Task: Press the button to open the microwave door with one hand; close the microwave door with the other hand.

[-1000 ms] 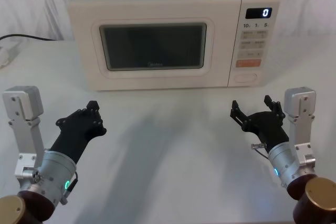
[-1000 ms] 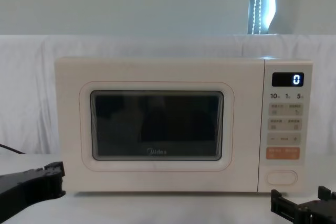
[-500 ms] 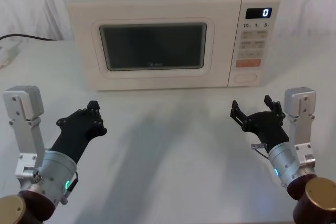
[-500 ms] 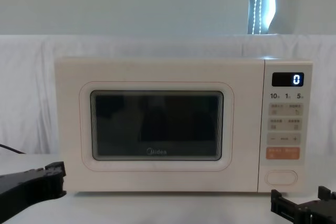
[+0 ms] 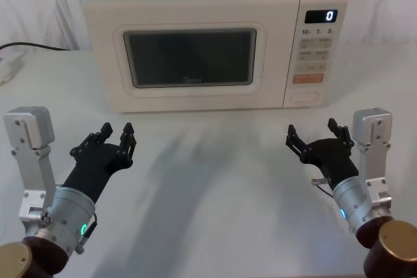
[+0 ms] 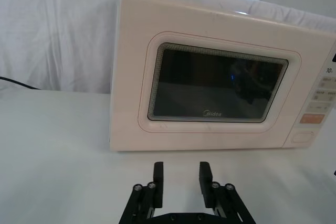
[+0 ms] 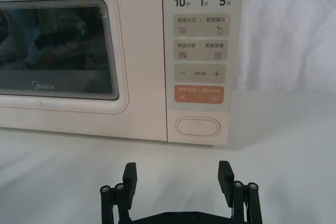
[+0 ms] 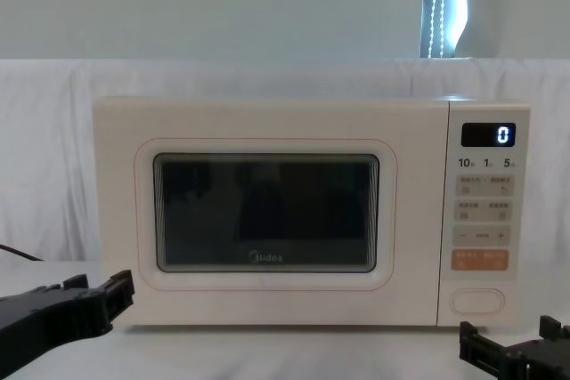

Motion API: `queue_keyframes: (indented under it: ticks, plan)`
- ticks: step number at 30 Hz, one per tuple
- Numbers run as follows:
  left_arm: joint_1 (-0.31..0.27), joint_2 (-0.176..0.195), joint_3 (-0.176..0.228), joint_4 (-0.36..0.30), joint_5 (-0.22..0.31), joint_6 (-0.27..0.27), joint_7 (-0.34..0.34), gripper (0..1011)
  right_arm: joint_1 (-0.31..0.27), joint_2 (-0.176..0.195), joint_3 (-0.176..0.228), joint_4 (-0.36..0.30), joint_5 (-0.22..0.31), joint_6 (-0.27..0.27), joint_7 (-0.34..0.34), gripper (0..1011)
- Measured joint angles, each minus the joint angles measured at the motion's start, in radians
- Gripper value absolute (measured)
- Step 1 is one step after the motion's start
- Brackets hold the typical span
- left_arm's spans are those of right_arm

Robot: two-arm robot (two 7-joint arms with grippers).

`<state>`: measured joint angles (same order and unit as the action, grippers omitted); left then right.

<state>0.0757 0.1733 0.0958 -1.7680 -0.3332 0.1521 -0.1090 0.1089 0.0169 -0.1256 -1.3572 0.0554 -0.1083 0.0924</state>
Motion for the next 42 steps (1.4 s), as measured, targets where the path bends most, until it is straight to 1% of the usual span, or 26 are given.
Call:
queue_keyframes:
  ticks: [1,3,5,6,7,8,10,11,12,13,14,15,16,17,19,20,21,42]
  plan:
    - [0.000,0.000,0.000,0.000,0.000,0.000,0.000,427,0.000,0.000,0.000,0.000,0.000,0.000,0.000,1002]
    - [0.000,0.000,0.000,0.000,0.000,0.000,0.000,515,0.000,0.000,0.000,0.000,0.000,0.000,0.000,1002]
    - [0.000,0.000,0.000,0.000,0.000,0.000,0.000,560,0.000,0.000,0.000,0.000,0.000,0.000,0.000,1002]
    - [0.000,0.000,0.000,0.000,0.000,0.000,0.000,619,0.000,0.000,0.000,0.000,0.000,0.000,0.000,1002]
    - [0.000,0.000,0.000,0.000,0.000,0.000,0.000,632,0.000,0.000,0.000,0.000,0.000,0.000,0.000,1002]
    - [0.000,0.000,0.000,0.000,0.000,0.000,0.000,681,0.000,0.000,0.000,0.000,0.000,0.000,0.000,1002]
    - [0.000,0.000,0.000,0.000,0.000,0.000,0.000,717,0.000,0.000,0.000,0.000,0.000,0.000,0.000,1002]
    - [0.000,0.000,0.000,0.000,0.000,0.000,0.000,773,0.000,0.000,0.000,0.000,0.000,0.000,0.000,1002]
    - [0.000,0.000,0.000,0.000,0.000,0.000,0.000,773,0.000,0.000,0.000,0.000,0.000,0.000,0.000,1002]
    - [0.000,0.000,0.000,0.000,0.000,0.000,0.000,815,0.000,0.000,0.000,0.000,0.000,0.000,0.000,1002]
    - [0.000,0.000,0.000,0.000,0.000,0.000,0.000,823,0.000,0.000,0.000,0.000,0.000,0.000,0.000,1002]
    - [0.000,0.000,0.000,0.000,0.000,0.000,0.000,886,0.000,0.000,0.000,0.000,0.000,0.000,0.000,1002]
    - [0.000,0.000,0.000,0.000,0.000,0.000,0.000,886,0.000,0.000,0.000,0.000,0.000,0.000,0.000,1002]
    - [0.000,0.000,0.000,0.000,0.000,0.000,0.000,936,0.000,0.000,0.000,0.000,0.000,0.000,0.000,1002]
    - [0.000,0.000,0.000,0.000,0.000,0.000,0.000,947,0.000,0.000,0.000,0.000,0.000,0.000,0.000,1002]
    - [0.000,0.000,0.000,0.000,0.000,0.000,0.000,989,0.000,0.000,0.000,0.000,0.000,0.000,0.000,1002]
    - [0.000,0.000,0.000,0.000,0.000,0.000,0.000,1001,0.000,0.000,0.000,0.000,0.000,0.000,0.000,1002]
    - [0.000,0.000,0.000,0.000,0.000,0.000,0.000,1001,0.000,0.000,0.000,0.000,0.000,0.000,0.000,1002]
